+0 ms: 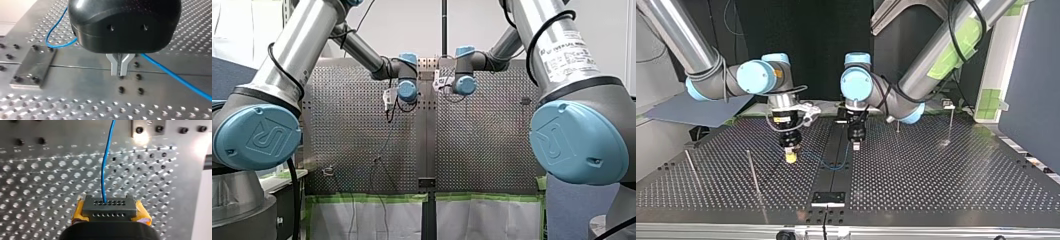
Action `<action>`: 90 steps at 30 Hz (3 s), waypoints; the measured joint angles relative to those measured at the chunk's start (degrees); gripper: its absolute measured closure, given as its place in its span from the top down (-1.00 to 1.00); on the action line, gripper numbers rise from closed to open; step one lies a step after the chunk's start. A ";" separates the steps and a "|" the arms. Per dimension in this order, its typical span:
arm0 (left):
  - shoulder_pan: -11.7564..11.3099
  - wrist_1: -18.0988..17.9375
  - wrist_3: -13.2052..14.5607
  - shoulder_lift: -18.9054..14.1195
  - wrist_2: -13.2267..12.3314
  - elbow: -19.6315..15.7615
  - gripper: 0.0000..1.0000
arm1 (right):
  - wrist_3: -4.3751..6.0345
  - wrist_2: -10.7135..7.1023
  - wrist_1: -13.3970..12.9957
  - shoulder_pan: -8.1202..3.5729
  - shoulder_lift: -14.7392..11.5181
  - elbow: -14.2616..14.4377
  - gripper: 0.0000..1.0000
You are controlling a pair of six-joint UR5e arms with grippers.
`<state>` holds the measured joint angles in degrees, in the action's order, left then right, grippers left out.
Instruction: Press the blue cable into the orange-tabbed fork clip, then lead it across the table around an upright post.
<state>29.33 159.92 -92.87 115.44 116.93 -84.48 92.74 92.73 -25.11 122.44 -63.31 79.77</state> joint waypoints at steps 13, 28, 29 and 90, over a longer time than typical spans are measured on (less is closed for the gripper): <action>0.20 4.22 -0.63 -0.68 -0.15 5.22 -1.00 | 0.08 0.00 1.50 -0.08 -1.74 -0.99 -1.00; 1.24 6.77 -0.90 -0.70 -0.15 9.44 -1.00 | 0.96 -0.08 1.72 -1.49 -3.84 -1.22 -1.00; 1.26 6.79 -0.91 -0.69 -0.16 9.49 -1.00 | 0.97 -0.09 1.75 -1.53 -3.87 -1.23 -1.00; 6.02 17.75 -11.46 5.94 -6.13 31.31 -1.00 | 3.58 -1.03 9.25 -11.11 -8.96 -3.69 -1.00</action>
<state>35.35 177.67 -104.33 121.38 110.80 -53.16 96.31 91.70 -15.86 111.32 -72.27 76.08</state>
